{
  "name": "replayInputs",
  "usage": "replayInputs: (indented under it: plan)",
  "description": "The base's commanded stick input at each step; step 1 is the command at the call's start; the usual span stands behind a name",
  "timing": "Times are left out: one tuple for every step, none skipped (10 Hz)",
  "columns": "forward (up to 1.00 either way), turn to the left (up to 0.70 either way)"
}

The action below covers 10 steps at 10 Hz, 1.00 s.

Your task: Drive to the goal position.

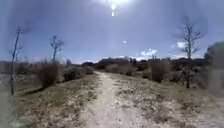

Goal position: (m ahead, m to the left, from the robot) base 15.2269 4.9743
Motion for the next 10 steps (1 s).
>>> replayInputs:
  plan:
    - [0.7,0.0]
    - [0.7,0.0]
    - [0.7,0.0]
    - [0.7,0.0]
    - [0.7,0.0]
    - [0.7,0.0]
    - [0.7,0.0]
    - [0.7,0.0]
    - [0.7,0.0]
    - [0.7,0.0]
